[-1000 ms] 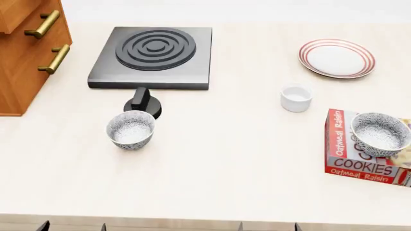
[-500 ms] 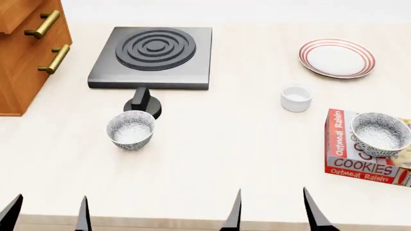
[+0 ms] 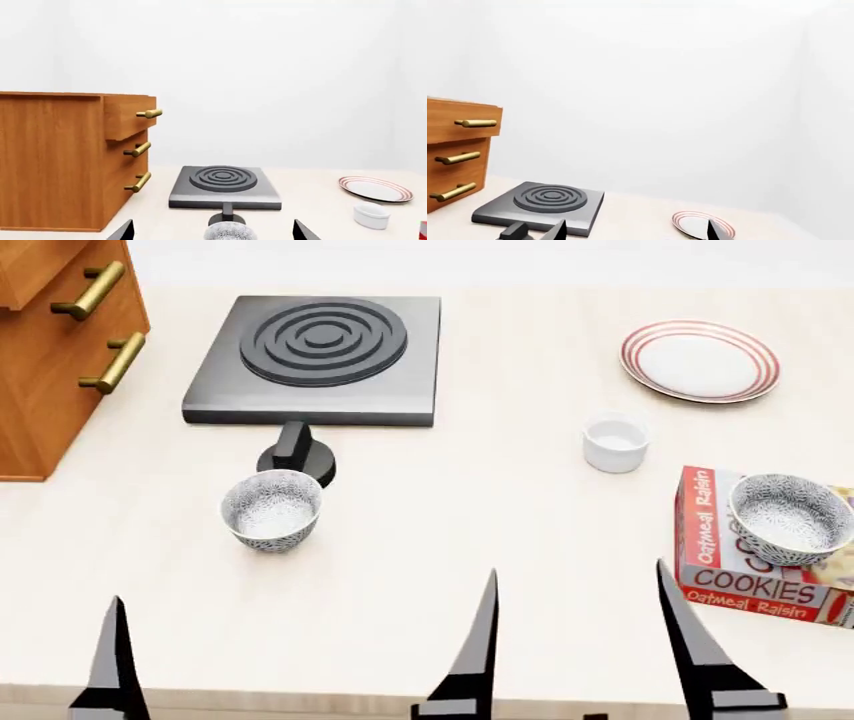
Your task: Pick the akita bowl on the cookies box and place it on the plate.
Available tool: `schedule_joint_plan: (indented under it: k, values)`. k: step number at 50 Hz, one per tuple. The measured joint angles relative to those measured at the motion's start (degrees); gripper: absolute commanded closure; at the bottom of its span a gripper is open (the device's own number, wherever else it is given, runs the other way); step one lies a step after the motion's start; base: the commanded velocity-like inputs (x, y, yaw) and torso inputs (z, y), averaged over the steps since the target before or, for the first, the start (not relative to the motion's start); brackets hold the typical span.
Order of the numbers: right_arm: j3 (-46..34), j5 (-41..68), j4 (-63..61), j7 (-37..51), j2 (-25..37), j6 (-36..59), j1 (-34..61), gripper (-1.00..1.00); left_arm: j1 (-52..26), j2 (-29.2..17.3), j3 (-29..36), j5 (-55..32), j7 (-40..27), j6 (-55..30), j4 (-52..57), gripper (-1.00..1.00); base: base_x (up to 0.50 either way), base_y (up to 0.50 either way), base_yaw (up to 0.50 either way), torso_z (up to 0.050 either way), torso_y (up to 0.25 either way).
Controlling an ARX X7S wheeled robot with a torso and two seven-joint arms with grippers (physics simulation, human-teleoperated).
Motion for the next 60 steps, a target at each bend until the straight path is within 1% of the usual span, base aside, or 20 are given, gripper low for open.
schedule_joint_plan:
  k: [5,20,57,60]
  values:
    - [-0.4,-0.18,-1.8,0.37,0.28,2.08,0.53,-1.0,0.02,-0.35,-0.04,-0.57,-0.44,-0.83,1.55,-1.0,0.08,0.0,0.0,0.0,0.0]
    - [-0.08,0.76,-4.26,1.46,0.78,4.95,0.86,-1.0,0.11,-1.12,0.13,-2.11,-1.43,-1.94,3.88,-1.0,0.5,0.0,0.0,0.0,0.0]
    - [1.14,4.83,-4.28,3.46,1.27,4.79,0.71,-1.0,0.19,-2.79,1.51,-3.9,-3.1,-1.75,4.35,-1.0,0.5,0.0,0.0,0.0,0.001]
    - [1.23,5.11,-4.24,3.63,1.33,4.55,0.59,-1.0,0.22,-2.92,1.53,-4.08,-3.23,-1.75,4.41,-1.0,0.13,0.02,0.0,0.0,0.0]
